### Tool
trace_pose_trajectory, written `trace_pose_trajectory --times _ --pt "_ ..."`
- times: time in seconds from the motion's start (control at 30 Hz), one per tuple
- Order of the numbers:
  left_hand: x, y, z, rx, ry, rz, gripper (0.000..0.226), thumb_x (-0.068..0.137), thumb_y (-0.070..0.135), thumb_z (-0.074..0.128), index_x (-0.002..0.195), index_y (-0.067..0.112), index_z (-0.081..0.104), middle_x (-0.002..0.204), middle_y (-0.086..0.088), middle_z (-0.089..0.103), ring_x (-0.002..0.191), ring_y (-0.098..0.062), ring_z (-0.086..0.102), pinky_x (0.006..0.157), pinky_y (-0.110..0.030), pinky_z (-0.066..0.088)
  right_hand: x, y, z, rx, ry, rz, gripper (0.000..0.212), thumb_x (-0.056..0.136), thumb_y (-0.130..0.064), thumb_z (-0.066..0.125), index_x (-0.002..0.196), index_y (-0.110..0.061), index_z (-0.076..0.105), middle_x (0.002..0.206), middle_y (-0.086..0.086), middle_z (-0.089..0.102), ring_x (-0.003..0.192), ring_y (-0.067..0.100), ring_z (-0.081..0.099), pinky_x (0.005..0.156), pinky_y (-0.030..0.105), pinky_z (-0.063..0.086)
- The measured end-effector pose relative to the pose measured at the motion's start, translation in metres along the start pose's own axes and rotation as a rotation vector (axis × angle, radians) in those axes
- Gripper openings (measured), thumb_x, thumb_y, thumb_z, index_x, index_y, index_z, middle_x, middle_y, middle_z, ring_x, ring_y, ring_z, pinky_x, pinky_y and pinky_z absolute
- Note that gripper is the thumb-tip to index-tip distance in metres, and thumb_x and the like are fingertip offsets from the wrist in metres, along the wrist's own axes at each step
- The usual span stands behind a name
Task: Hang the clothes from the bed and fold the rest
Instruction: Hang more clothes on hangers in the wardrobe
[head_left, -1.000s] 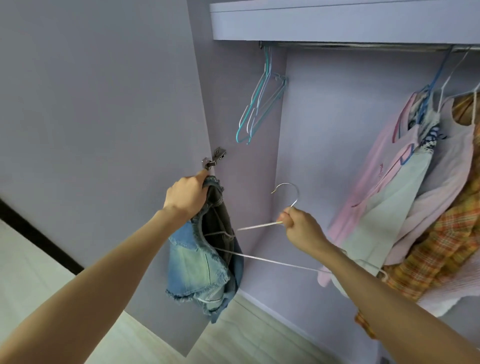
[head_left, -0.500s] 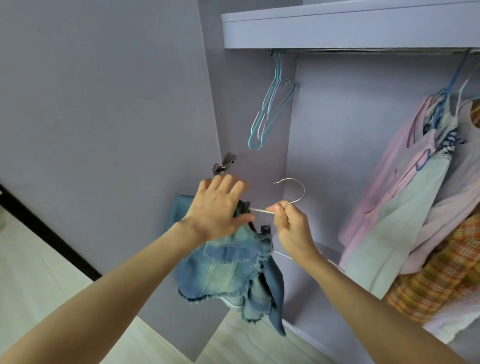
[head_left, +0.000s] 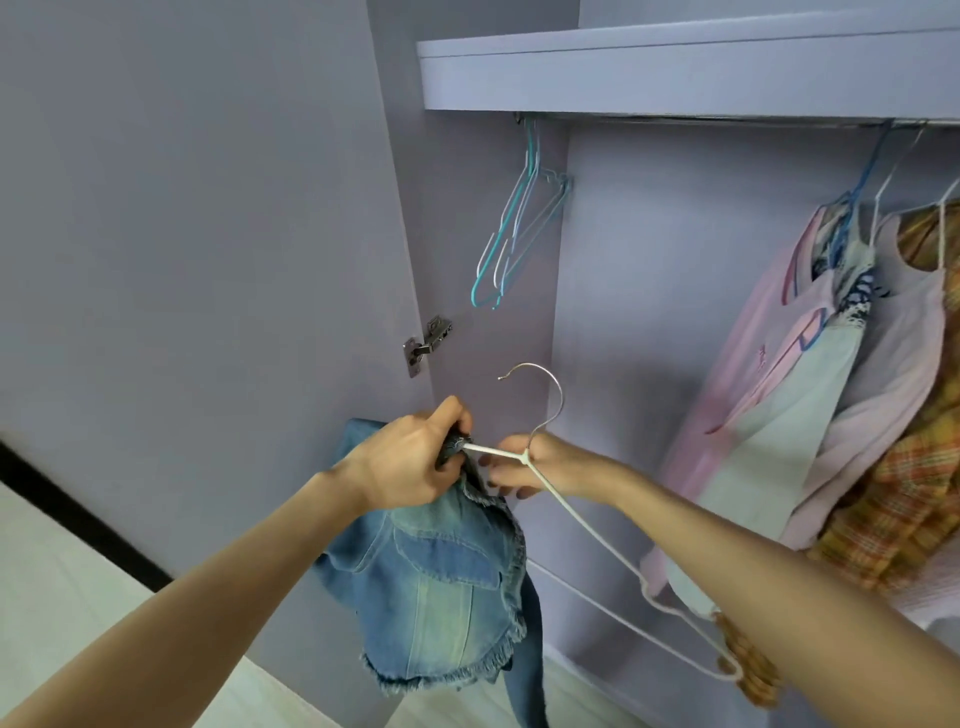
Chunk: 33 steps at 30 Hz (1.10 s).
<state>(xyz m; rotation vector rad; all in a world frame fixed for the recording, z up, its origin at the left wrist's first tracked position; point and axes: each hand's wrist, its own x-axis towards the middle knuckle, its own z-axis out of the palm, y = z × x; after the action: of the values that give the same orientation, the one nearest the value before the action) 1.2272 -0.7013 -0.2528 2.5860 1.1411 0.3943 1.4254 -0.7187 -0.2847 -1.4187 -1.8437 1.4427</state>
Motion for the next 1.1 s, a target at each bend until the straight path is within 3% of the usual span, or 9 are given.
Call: trace_pose_trajectory --times 0.13,0.2,0.27,0.37,0.53,0.67,0.83,0.93,1.1 --pt "-0.01 0.006 -0.007 0.049 0.081 0.082 0.019 0.082 0.008 0.056 0.096 0.011 0.044 0.067 0.007 0.046 0.055 -0.014 0.037 0.055 -0.025 0.03 0.028 -0.008 0.033 -0.217 0.03 -0.129 0.026 0.082 0.008 0.044 0.071 -0.015 0.048 0.061 -0.006 0.05 0.051 -0.006 0.047 0.05 0.008 0.035" --pt "-0.016 0.006 -0.012 0.091 0.131 0.102 0.019 0.08 0.012 0.056 0.096 0.005 0.049 0.068 0.006 0.047 0.057 -0.016 0.037 0.056 -0.027 0.034 0.039 0.0 0.038 -0.385 0.096 -0.148 0.013 0.086 0.002 0.044 0.081 -0.006 0.054 0.074 0.008 0.06 0.064 0.005 0.056 0.055 0.017 0.042" --pt "-0.023 0.005 -0.016 0.141 0.173 0.14 0.022 0.077 0.017 0.054 0.094 0.003 0.053 0.064 0.007 0.046 0.053 -0.015 0.036 0.052 -0.025 0.035 0.044 0.015 0.03 -0.466 0.175 -0.055 0.011 0.087 -0.005 0.047 0.085 -0.011 0.056 0.086 0.01 0.063 0.078 0.023 0.06 0.063 0.031 0.046" --pt "-0.035 -0.004 -0.022 0.26 0.222 0.196 0.027 0.085 0.029 0.053 0.092 0.004 0.06 0.059 -0.001 0.057 0.043 -0.02 0.044 0.043 -0.023 0.037 0.039 0.035 0.004 -0.475 0.287 0.052 0.024 0.083 0.0 0.045 0.082 -0.022 0.056 0.091 0.005 0.059 0.086 0.025 0.058 0.066 0.028 0.043" --pt "-0.037 -0.023 -0.026 0.512 0.363 0.157 0.053 0.096 0.041 0.027 0.071 0.008 0.06 0.053 -0.002 0.056 0.038 -0.027 0.051 0.031 -0.024 0.036 0.021 0.057 -0.048 -0.601 0.44 0.197 0.033 0.078 0.004 0.048 0.108 -0.004 0.058 0.113 0.018 0.059 0.103 0.031 0.056 0.084 0.031 0.045" --pt "-0.024 -0.021 -0.024 0.617 0.404 0.009 0.022 0.081 0.023 0.071 0.069 0.006 0.062 0.048 -0.006 0.053 0.026 -0.029 0.044 0.031 -0.021 0.031 0.01 0.05 -0.081 -0.72 0.539 0.204 0.039 0.08 0.006 0.047 0.116 -0.007 0.057 0.118 0.016 0.051 0.113 0.032 0.051 0.096 0.033 0.04" --pt "-0.003 -0.016 -0.024 0.596 0.476 -0.067 0.025 0.076 0.018 0.076 0.066 0.005 0.058 0.048 -0.007 0.052 0.022 -0.029 0.038 0.034 -0.019 0.026 -0.011 0.043 -0.102 -0.856 0.606 0.272 0.031 0.086 0.002 0.051 0.116 -0.006 0.056 0.119 0.015 0.055 0.112 0.032 0.053 0.09 0.036 0.043" --pt "0.005 -0.016 -0.021 0.579 0.503 -0.084 0.023 0.083 0.021 0.069 0.074 0.002 0.06 0.053 -0.01 0.055 0.028 -0.032 0.043 0.038 -0.022 0.027 -0.017 0.043 -0.107 -0.885 0.574 0.284 0.029 0.091 -0.005 0.052 0.12 -0.005 0.056 0.122 0.016 0.057 0.111 0.032 0.054 0.092 0.038 0.044" --pt "0.012 -0.02 -0.013 0.631 0.397 -0.21 0.034 0.1 0.037 0.032 0.11 0.014 0.055 0.085 -0.005 0.063 0.06 -0.035 0.06 0.048 -0.027 0.029 -0.027 0.045 -0.116 -0.902 0.503 0.361 0.034 0.094 -0.007 0.049 0.127 -0.005 0.053 0.129 0.016 0.054 0.117 0.031 0.051 0.095 0.036 0.042"
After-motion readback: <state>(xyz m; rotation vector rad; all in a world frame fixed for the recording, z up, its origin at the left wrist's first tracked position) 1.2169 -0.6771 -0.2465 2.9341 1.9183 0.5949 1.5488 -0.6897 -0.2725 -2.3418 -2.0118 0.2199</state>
